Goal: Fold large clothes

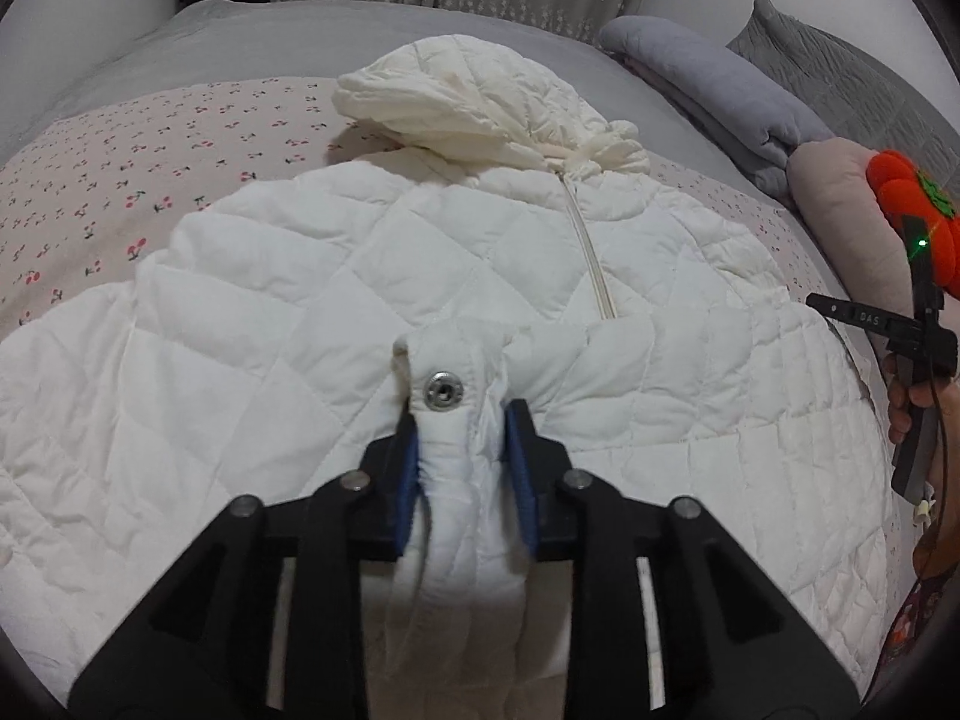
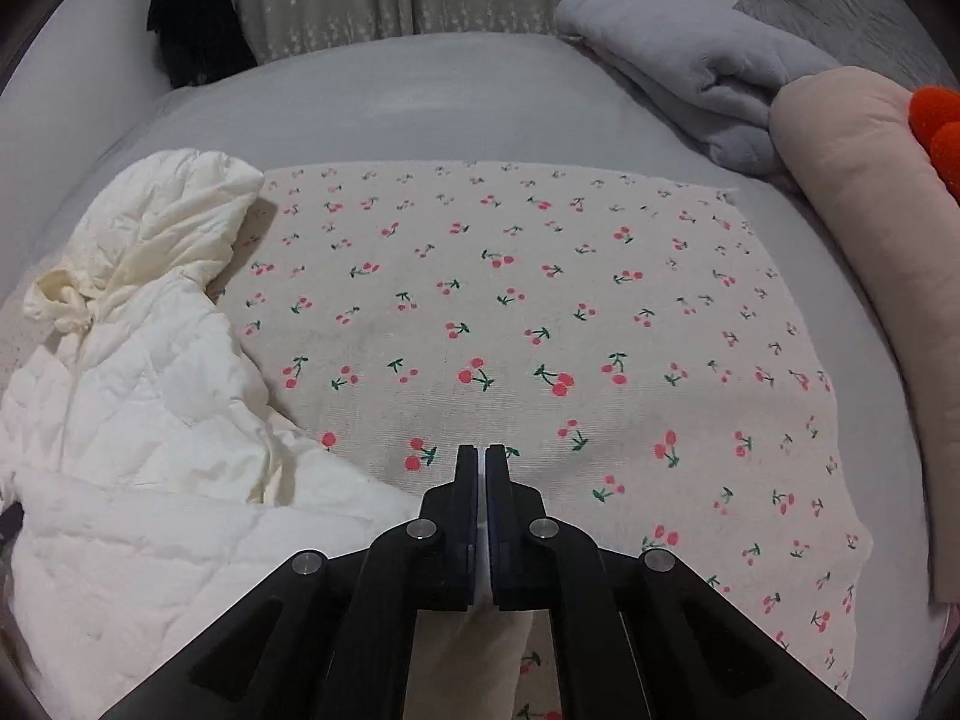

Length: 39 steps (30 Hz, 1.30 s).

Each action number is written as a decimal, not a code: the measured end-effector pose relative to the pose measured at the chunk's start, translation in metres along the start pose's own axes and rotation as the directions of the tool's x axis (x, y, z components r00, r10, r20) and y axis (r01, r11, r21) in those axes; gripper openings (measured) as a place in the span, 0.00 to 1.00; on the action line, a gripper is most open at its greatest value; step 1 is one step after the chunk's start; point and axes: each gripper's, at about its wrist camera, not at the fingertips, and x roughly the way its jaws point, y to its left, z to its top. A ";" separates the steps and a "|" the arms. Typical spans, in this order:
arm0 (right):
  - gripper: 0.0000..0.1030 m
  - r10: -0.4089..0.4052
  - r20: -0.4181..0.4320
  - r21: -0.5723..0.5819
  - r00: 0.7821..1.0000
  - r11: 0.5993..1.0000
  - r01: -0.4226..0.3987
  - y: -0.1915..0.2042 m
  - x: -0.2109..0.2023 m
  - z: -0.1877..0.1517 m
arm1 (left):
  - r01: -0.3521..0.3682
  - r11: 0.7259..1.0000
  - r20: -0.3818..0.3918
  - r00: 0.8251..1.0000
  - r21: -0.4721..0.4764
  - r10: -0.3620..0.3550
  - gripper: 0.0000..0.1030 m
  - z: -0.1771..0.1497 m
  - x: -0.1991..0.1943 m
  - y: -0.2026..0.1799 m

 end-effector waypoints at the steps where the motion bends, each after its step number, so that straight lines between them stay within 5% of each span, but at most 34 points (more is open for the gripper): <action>1: 0.24 0.020 0.027 0.009 0.999 1.000 -0.020 0.000 -0.013 -0.004 | -0.008 1.000 0.010 1.000 -0.001 0.008 0.48 0.000 -0.005 0.000; 5: 0.33 0.131 0.075 -0.039 0.989 0.991 -0.128 0.014 -0.053 -0.025 | -0.040 0.999 0.078 0.996 -0.004 0.040 0.55 -0.002 -0.023 0.006; 8: 0.46 0.184 0.066 -0.072 0.981 0.981 -0.179 0.030 -0.060 -0.044 | -0.098 0.995 0.009 0.995 -0.003 0.098 0.56 -0.006 -0.005 0.017; 9: 0.53 0.175 0.035 -0.078 0.984 0.982 -0.172 0.036 -0.051 -0.045 | -0.097 0.995 0.005 0.995 -0.009 0.097 0.56 -0.008 -0.004 0.020; 12: 0.54 0.078 -0.061 -0.117 0.995 0.990 -0.084 0.045 -0.029 -0.055 | -0.105 0.994 0.011 0.994 -0.030 0.106 0.60 -0.010 -0.023 0.017; 14: 0.55 0.066 -0.044 -0.085 0.997 0.994 -0.069 0.041 -0.038 -0.055 | -0.079 0.996 0.020 0.997 -0.036 0.080 0.68 -0.011 -0.042 0.017; 18: 0.81 0.118 0.016 0.000 0.993 0.993 -0.118 0.033 -0.076 -0.059 | -0.091 0.993 0.051 0.994 -0.071 0.095 0.81 -0.020 -0.083 0.033; 23: 0.83 0.109 0.026 -0.004 0.994 0.994 -0.109 0.044 -0.114 -0.067 | -0.122 0.974 -0.004 0.992 -0.193 0.123 0.82 -0.045 -0.117 0.079; 33: 0.90 0.182 0.028 -0.021 0.983 0.983 -0.181 0.077 -0.151 -0.083 | -0.287 0.872 -0.031 0.954 -0.396 0.300 0.84 -0.106 -0.182 0.185; 39: 0.94 0.189 0.029 -0.087 0.982 0.979 -0.186 0.101 -0.159 -0.086 | -0.359 0.774 -0.077 0.923 -0.522 0.376 0.84 -0.141 -0.191 0.245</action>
